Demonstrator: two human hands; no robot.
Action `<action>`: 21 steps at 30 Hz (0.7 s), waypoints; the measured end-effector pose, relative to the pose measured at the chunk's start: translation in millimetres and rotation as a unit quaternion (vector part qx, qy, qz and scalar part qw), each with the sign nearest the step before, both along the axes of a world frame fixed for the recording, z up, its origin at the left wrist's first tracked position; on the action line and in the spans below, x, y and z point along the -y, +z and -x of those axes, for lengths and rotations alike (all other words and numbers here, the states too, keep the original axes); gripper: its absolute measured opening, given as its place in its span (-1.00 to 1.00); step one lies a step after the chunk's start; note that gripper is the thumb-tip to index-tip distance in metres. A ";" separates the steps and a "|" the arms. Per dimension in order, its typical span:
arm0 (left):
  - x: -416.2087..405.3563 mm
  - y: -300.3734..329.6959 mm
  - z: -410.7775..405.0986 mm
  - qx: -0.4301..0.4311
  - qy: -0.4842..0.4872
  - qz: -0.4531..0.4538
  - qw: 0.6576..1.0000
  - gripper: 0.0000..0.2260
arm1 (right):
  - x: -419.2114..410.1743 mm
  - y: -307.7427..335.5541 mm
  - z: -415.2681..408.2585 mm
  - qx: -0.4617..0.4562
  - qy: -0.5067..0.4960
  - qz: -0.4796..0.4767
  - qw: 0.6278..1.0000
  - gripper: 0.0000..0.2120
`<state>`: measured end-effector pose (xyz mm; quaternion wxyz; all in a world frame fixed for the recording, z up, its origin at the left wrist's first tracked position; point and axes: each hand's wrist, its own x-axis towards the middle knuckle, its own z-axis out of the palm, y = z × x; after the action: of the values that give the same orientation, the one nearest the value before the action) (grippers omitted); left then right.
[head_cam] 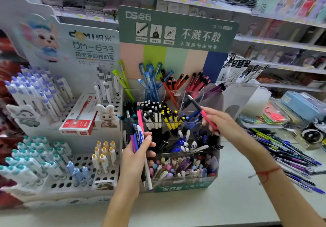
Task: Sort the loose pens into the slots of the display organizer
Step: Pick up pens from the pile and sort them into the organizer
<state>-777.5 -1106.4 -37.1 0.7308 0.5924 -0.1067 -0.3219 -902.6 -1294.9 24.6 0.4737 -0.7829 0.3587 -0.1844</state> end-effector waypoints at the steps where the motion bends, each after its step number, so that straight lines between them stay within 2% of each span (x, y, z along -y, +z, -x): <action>1: 2.4 0.9 -0.7 -0.001 0.000 -0.002 1.000 -0.90 | 7.3 7.7 1.0 -0.015 0.008 0.046 0.999 -0.67; 3: 7.9 3.2 -2.7 -0.001 -0.005 0.001 1.000 -0.89 | 22.3 25.7 -0.3 -0.003 -0.002 0.137 0.991 -0.75; 5: 14.0 6.9 -5.1 0.000 -0.012 0.010 1.000 -0.88 | 40.4 41.7 -6.9 0.016 -0.036 0.190 0.981 -0.86; 10: 27.8 14.8 -7.0 -0.003 -0.020 0.025 0.999 -0.90 | 72.8 63.0 -36.4 -0.087 -0.059 0.292 0.951 -0.89; 12: 31.3 16.6 -6.4 -0.007 -0.035 0.025 0.999 -0.90 | 77.6 64.1 -50.1 -0.085 -0.091 0.340 0.932 -0.81; 15: 32.7 17.1 -6.2 -0.013 -0.063 0.025 0.998 -0.89 | 82.8 56.5 -69.9 -0.013 -0.174 0.404 0.898 -0.58; 17: 31.9 16.7 -7.1 -0.004 -0.086 0.020 0.996 -0.87 | 84.4 45.5 -82.5 0.021 -0.195 0.426 0.883 -0.59; 21: 27.5 17.0 -9.4 0.011 -0.125 0.020 0.992 -0.85 | 76.5 11.9 -94.4 -0.021 -0.172 0.488 0.855 -0.64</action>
<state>-768.1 -1133.9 -20.2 0.6952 0.5634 -0.1945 -0.4019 -808.2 -1371.4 36.5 -0.0163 -0.8432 0.3610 -0.3981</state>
